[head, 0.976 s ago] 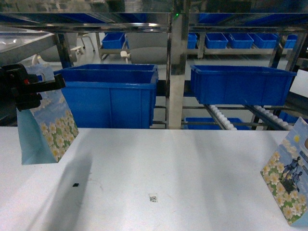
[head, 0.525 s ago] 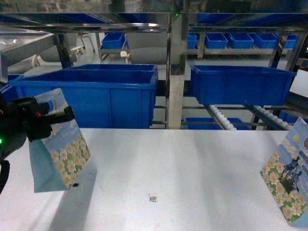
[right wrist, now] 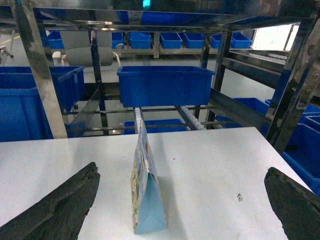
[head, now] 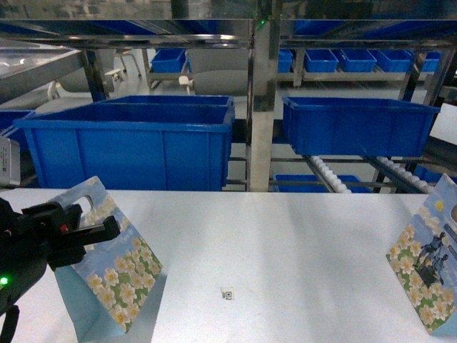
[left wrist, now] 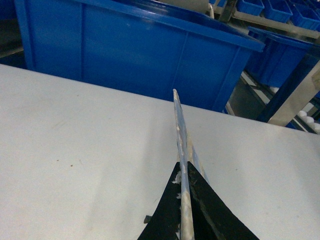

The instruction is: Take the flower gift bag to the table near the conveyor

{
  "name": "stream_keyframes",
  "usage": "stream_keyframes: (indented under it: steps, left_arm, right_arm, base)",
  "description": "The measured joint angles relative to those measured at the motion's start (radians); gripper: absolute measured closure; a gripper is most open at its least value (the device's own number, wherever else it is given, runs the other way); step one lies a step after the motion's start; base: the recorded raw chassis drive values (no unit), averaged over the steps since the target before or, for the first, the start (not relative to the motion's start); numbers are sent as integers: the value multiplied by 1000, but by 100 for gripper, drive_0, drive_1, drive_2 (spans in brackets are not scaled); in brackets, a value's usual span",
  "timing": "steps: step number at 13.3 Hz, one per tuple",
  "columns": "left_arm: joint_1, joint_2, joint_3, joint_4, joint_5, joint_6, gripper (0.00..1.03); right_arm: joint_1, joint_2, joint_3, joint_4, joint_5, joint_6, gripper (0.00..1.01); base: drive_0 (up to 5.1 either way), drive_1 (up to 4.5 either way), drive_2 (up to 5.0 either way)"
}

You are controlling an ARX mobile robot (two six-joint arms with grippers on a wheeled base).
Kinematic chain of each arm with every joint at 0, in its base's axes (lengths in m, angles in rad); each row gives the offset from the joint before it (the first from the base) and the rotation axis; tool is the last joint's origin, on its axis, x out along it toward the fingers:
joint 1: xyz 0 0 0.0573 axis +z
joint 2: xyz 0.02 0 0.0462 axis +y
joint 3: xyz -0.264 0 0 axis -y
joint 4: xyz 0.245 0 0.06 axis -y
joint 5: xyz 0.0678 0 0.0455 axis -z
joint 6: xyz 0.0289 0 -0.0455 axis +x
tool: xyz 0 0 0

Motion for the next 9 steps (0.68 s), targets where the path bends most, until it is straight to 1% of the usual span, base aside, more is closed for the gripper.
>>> stream_keyframes:
  steps: [1,3,4,5,6,7,9]
  left_arm:
    - [0,15,-11,2,-13,-3,101]
    - [-33,5,-42,0,-34,-2,101]
    - [-57,-12,-60,-4,-31,15,101]
    - [-82,-25,-74,-9,-34,52,101]
    - [-94,-32,-80,-13,-53,78,101]
    - [-92,-45,-82,-15,-62,87,101]
    - [-98,-50,-93,-15,-72,118,101]
  right_arm:
    - [0,0,0,0,0,0,3]
    - [0,0,0,0,0,0,3]
    - [0,0,0,0,0,0,3]
    - [0,0,0,0,0,0,3]
    - [0,0,0,0,0,0,3]
    - [0,0,0,0,0,0,3]
    - [0,0,0,0,0,0,3]
  base:
    - [0,0,0]
    - [0,0,0]
    - [0,0,0]
    - [0,0,0]
    - [0,0,0]
    - [0,0,0]
    - [0,0,0]
